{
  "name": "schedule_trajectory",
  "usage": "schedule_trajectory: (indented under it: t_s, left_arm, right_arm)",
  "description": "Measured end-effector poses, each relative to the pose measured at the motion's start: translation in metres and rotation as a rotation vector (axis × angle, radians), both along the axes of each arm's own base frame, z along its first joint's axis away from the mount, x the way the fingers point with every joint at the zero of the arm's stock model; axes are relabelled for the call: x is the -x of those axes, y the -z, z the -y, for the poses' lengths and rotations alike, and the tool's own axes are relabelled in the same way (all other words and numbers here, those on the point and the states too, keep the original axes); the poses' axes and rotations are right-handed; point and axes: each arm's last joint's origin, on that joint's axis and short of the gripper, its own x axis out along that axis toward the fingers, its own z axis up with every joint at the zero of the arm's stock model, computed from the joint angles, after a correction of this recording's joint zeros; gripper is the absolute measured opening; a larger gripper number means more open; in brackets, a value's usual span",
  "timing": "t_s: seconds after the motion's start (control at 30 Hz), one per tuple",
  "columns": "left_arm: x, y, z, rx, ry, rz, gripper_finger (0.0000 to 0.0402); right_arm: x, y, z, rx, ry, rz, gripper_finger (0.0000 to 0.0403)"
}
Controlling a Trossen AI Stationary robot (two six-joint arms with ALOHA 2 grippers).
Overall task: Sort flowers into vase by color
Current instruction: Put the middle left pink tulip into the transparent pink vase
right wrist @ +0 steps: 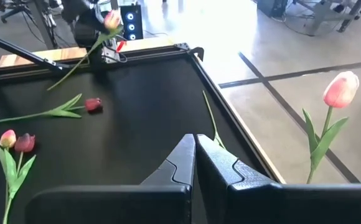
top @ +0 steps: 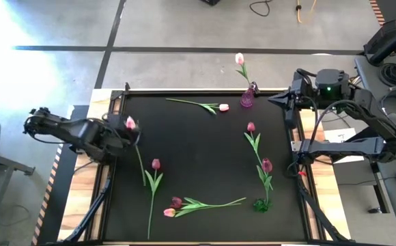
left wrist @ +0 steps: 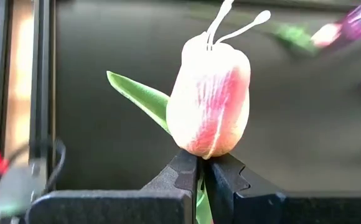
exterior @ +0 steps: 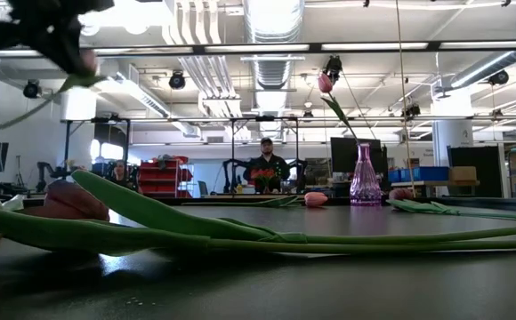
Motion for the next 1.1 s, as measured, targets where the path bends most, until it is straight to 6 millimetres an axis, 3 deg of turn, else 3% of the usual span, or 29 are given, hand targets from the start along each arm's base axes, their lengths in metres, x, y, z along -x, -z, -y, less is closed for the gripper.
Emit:
schedule_trajectory:
  t_s: [0.17,0.43,0.6,0.77,0.93,1.1]
  left_arm:
    - [-0.008,-0.041,-0.015,-0.173,0.071,0.050,0.0001]
    - [-0.048,-0.089,-0.055,-0.398,0.286,0.164,0.0001]
    - [-0.081,-0.093,-0.091,-0.519,0.492,0.341,0.0001]
    - [-0.127,-0.087,-0.124,-0.643,0.698,0.509,0.0001]
    - [-0.182,-0.074,-0.150,-0.660,0.856,0.498,0.0001]
    - [-0.230,-0.086,-0.167,-0.728,1.007,0.523,0.0001]
  right_arm:
    - [-0.009,0.003,0.004,-0.016,0.003,-0.022,0.0009]
    - [-0.029,0.007,0.013,-0.024,-0.033,-0.026,0.0009]
    - [-0.031,0.001,0.013,-0.030,-0.067,0.031,0.0009]
    - [-0.033,-0.008,0.012,-0.075,-0.076,0.105,0.0009]
    - [-0.040,-0.014,0.016,-0.070,-0.070,0.170,0.0016]
    - [-0.050,-0.013,0.020,-0.116,-0.050,0.184,0.0051]
